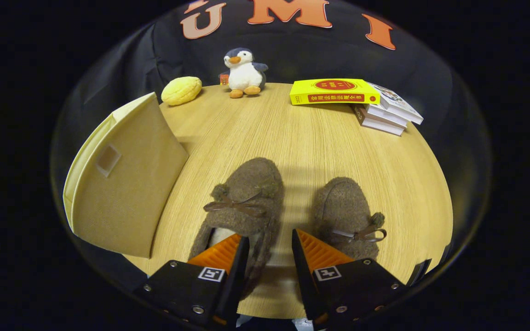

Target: Open the storage box then place both shoes into the box .Put the left shoe in first, then the right shoe, with the right side of both shoes facing outward in a uniform manner.

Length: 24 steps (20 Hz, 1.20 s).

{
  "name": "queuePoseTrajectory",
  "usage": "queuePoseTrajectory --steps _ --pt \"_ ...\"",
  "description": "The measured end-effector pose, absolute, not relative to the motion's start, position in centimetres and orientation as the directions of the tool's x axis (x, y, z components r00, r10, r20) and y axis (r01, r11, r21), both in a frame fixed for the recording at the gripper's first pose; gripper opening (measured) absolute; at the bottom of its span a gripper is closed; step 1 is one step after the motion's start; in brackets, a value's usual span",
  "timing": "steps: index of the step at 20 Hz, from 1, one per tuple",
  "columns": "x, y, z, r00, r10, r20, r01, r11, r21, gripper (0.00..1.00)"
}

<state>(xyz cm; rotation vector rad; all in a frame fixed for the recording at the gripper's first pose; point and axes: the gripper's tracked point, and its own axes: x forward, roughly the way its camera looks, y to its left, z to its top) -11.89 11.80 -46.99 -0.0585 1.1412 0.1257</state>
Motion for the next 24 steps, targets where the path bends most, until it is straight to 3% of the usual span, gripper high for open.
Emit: queuePoseTrajectory --steps 8,11,17,24 --pt "-11.4 12.9 -49.0 0.361 0.053 -0.931 -0.125 0.992 0.008 0.18" --pt "-10.8 13.7 -47.8 0.367 0.109 -0.924 -0.078 0.993 0.086 0.05" --pt "-8.5 13.7 -41.9 0.424 0.106 -0.9 0.009 0.993 0.122 0.04" --pt "-3.8 19.7 -31.1 0.522 0.18 -0.834 -0.011 0.979 0.204 0.03"
